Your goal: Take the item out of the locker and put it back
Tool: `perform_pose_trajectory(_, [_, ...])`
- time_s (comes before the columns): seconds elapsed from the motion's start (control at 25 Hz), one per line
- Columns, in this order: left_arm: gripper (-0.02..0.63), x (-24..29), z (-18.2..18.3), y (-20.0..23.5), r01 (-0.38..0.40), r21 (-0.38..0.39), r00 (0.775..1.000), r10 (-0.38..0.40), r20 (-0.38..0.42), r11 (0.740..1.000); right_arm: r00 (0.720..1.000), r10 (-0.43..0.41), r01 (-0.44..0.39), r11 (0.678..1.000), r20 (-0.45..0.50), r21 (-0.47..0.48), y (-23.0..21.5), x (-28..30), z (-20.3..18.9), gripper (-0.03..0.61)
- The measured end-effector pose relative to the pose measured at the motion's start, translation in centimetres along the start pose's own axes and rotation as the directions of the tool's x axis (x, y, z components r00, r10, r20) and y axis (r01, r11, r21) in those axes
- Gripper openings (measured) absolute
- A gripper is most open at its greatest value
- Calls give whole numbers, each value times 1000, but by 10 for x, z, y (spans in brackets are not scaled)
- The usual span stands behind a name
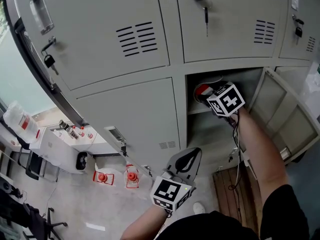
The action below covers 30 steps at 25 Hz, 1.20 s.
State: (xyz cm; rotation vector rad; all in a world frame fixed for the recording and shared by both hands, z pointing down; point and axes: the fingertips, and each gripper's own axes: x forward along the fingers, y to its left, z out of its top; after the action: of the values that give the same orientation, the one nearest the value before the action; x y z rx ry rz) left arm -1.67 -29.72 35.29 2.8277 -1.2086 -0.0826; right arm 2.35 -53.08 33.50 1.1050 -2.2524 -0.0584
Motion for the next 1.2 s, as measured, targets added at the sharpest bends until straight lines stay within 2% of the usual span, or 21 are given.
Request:
perform_pose_trajectory(0.52, [17, -27, -3, -9, 2, 3, 1000, -2, -8, 1000, 987, -109, 110, 994, 119, -5, 19, -36, -3, 321])
perform_pose_trajectory(0.76, [17, -37, -4, -13, 9, 1, 1000, -9, -7, 1000, 971, -167, 172, 985, 173, -13, 27, -58, -1, 318])
perform_pose_trajectory(1.0, [17, -50, -3, -19, 16, 5, 1000, -16, -4, 1000, 963, -191, 194, 981, 193, 4, 39, -71, -4, 318])
perform_pose_trajectory(1.2, [17, -60, -4, -25, 22, 4, 1000, -22, -1, 1000, 958, -203, 211, 977, 200, -17, 50, -80, -2, 318])
